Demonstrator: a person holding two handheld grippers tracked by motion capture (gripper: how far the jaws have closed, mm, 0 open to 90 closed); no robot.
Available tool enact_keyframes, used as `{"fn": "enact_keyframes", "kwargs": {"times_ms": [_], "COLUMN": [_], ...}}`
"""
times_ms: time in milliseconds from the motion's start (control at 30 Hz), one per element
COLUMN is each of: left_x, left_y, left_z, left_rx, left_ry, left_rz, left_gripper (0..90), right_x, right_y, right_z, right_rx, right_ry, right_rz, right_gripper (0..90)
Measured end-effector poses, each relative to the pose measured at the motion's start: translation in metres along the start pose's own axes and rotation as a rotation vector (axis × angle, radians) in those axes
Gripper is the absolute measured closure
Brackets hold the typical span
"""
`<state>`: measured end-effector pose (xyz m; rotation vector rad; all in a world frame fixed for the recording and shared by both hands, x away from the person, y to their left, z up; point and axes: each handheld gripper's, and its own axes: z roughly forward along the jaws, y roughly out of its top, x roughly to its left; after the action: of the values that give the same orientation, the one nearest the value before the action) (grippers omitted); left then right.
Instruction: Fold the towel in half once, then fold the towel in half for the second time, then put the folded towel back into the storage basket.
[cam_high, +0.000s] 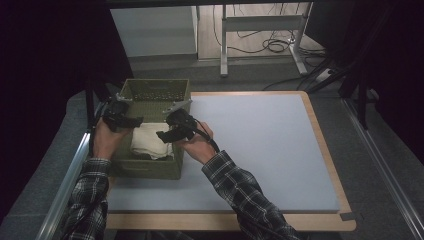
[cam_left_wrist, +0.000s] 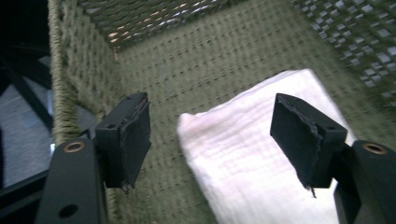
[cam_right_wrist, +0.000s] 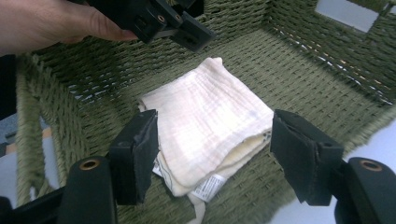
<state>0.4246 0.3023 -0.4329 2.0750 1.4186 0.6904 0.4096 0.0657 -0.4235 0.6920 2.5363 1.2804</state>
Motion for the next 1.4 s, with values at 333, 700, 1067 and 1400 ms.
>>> {"fn": "enact_keyframes", "kwargs": {"times_ms": [333,700,1067,1400], "left_x": [-0.01,-0.027,-0.057,-0.084], "left_y": [-0.004,-0.012,-0.024,-0.034], "left_z": [-0.009,-0.024,-0.038,-0.05], "left_rx": [-0.071,-0.143,-0.206,-0.256], "left_ry": [-0.101,-0.194,-0.277,-0.275], "left_rz": [-0.06,-0.093,-0.091,-0.06], "left_gripper": [18.2,10.4,5.1,3.2], "right_x": [-0.003,-0.01,-0.019,-0.032], "right_y": [-0.012,-0.033,-0.058,-0.084], "right_z": [-0.027,-0.051,-0.072,-0.092], "right_rx": [-0.029,-0.042,-0.048,-0.049], "right_ry": [0.008,0.017,0.027,0.021], "right_rz": [-0.015,-0.003,0.0,0.007], "right_gripper": [26.1,22.2,17.5,12.7]}}
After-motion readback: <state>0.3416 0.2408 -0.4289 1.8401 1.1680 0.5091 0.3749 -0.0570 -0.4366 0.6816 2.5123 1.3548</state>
